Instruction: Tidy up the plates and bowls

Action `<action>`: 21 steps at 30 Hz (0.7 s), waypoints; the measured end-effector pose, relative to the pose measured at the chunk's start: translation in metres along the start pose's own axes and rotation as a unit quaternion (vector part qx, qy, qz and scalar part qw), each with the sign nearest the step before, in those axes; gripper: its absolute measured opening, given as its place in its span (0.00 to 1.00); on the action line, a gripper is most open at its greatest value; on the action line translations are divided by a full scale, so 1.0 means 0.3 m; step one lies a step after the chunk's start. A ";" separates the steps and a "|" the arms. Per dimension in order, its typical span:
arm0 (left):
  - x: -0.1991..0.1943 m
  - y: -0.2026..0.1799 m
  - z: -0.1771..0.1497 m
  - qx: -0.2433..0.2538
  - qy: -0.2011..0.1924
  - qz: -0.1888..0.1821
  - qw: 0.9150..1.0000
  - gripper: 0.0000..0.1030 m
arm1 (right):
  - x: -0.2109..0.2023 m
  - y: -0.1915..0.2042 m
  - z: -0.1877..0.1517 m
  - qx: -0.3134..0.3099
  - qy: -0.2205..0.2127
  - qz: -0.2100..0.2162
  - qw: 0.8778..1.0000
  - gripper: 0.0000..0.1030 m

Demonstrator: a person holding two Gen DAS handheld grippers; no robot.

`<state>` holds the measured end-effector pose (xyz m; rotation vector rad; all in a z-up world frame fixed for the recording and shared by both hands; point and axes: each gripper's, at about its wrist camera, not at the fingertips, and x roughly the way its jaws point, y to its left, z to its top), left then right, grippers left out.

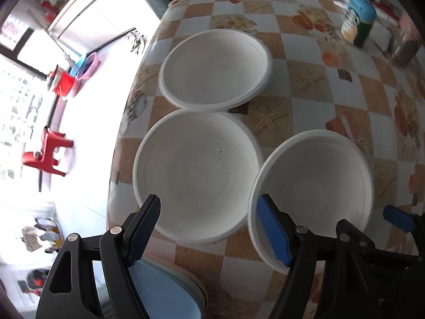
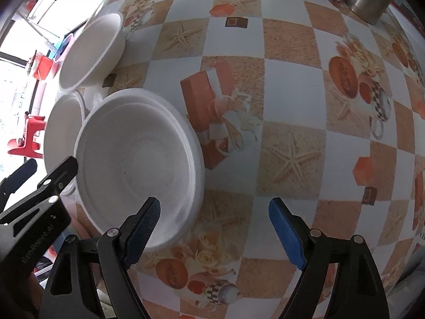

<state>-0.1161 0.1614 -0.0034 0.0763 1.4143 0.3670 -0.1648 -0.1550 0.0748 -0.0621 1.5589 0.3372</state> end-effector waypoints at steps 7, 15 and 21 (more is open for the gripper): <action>0.013 -0.059 0.018 0.039 -0.019 0.032 0.999 0.76 | 0.068 0.046 0.038 -0.011 0.014 -0.006 1.000 0.81; -0.001 -0.116 0.010 0.076 -0.032 0.034 0.996 0.76 | 0.107 0.051 0.026 -0.002 0.029 0.046 0.998 0.23; -0.017 -0.191 -0.008 0.114 -0.034 0.005 0.993 0.76 | 0.123 0.012 0.000 0.002 0.036 0.052 0.998 0.23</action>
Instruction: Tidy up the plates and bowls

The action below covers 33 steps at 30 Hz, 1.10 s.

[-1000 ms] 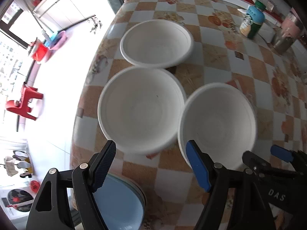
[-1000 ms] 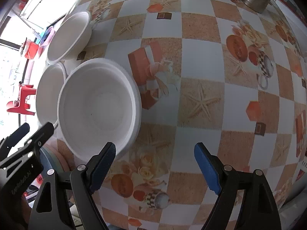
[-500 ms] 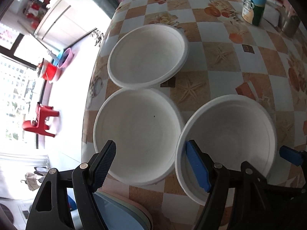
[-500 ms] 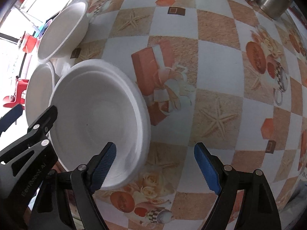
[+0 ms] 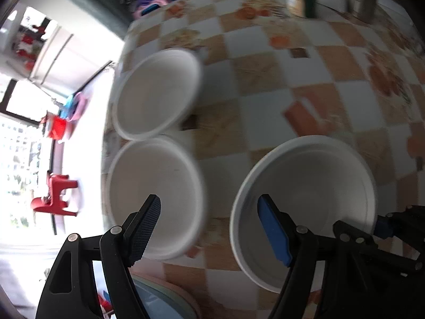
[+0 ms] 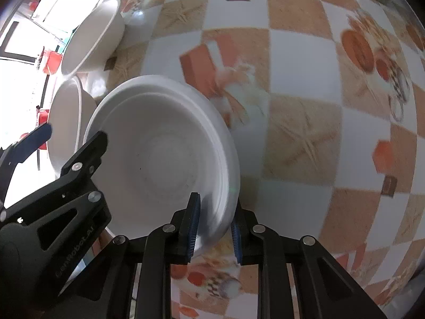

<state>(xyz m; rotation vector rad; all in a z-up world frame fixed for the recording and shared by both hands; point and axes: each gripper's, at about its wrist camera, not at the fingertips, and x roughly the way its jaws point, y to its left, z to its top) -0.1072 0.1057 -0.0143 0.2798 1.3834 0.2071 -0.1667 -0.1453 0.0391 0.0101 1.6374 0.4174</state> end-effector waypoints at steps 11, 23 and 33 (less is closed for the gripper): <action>0.045 -0.148 -0.052 0.026 0.074 -0.127 0.989 0.27 | 0.029 -0.091 -0.086 0.026 0.007 0.009 1.000 0.23; -0.050 -0.379 -0.160 0.117 0.063 -0.156 0.979 0.27 | 0.079 -0.166 -0.164 0.074 0.024 -0.019 0.997 0.23; -0.103 -0.501 -0.227 0.169 0.054 -0.167 0.970 0.27 | 0.161 -0.199 -0.171 0.113 0.037 -0.038 0.992 0.23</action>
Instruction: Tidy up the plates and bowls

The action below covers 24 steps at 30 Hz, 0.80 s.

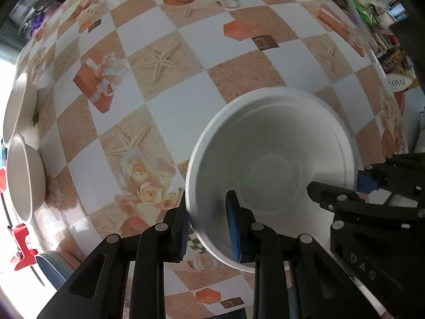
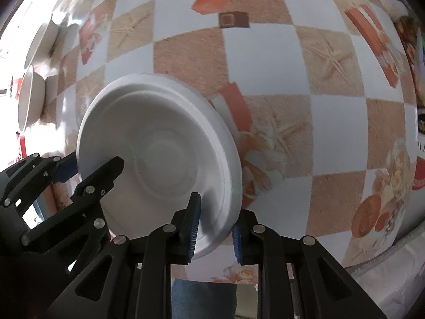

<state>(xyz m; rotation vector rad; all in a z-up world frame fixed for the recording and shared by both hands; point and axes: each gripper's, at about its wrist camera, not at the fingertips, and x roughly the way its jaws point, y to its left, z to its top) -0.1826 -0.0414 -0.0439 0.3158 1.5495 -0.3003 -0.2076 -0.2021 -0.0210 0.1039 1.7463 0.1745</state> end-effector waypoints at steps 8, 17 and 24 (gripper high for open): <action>-0.045 0.086 -0.055 0.004 -0.035 0.021 0.999 0.76 | 0.025 0.039 0.035 0.014 -0.018 -0.005 1.000 0.24; -0.069 0.198 -0.235 -0.001 -0.014 -0.007 1.000 0.77 | -0.014 0.080 0.061 0.050 -0.071 -0.020 0.996 0.80; -0.125 0.264 -0.371 0.007 -0.013 -0.030 0.999 0.77 | -0.081 0.200 0.162 0.043 -0.102 -0.024 0.994 0.80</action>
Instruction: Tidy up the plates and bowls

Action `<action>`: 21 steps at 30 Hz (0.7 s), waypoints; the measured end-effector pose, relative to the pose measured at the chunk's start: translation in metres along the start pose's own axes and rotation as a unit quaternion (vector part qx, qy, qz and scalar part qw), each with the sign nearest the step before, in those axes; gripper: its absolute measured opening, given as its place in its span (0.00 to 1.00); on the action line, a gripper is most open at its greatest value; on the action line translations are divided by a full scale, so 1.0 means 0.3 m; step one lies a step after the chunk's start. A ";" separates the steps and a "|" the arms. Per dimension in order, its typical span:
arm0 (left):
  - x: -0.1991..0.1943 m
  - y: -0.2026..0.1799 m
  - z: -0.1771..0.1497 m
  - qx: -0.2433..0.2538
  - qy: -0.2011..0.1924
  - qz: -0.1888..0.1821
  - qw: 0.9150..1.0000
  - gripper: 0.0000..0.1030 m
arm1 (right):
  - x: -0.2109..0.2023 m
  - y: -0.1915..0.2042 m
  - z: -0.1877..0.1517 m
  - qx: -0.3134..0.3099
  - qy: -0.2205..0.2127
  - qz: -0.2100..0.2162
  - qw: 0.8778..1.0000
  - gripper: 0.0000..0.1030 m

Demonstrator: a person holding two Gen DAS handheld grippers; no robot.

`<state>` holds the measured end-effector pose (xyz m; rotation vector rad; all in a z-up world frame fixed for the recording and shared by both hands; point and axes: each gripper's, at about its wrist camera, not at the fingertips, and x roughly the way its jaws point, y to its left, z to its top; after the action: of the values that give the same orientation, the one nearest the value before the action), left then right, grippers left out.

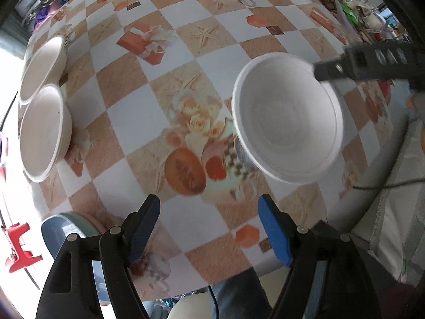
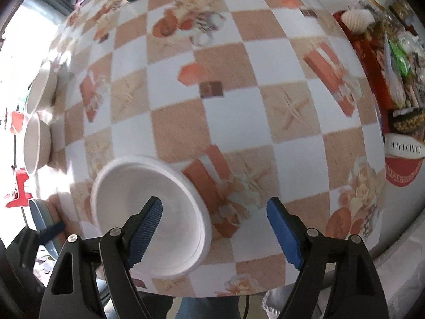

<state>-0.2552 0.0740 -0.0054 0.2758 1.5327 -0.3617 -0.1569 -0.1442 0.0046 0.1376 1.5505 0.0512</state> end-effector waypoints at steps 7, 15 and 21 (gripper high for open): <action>-0.105 0.154 -0.013 -0.055 -0.043 0.024 0.997 0.77 | -0.072 0.109 0.024 -0.039 -0.020 0.016 0.999 0.80; -0.208 0.387 0.054 -0.174 -0.076 0.071 0.979 0.77 | -0.091 0.174 0.030 -0.082 -0.021 0.052 0.995 0.80; -0.192 0.602 0.061 -0.260 -0.075 0.105 0.957 0.77 | -0.130 0.297 0.037 -0.114 -0.005 0.081 0.990 0.80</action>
<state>-0.1672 0.2355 0.0435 -0.0063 1.3767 0.1898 -0.1420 -0.0614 0.0543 0.0827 1.5100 0.3550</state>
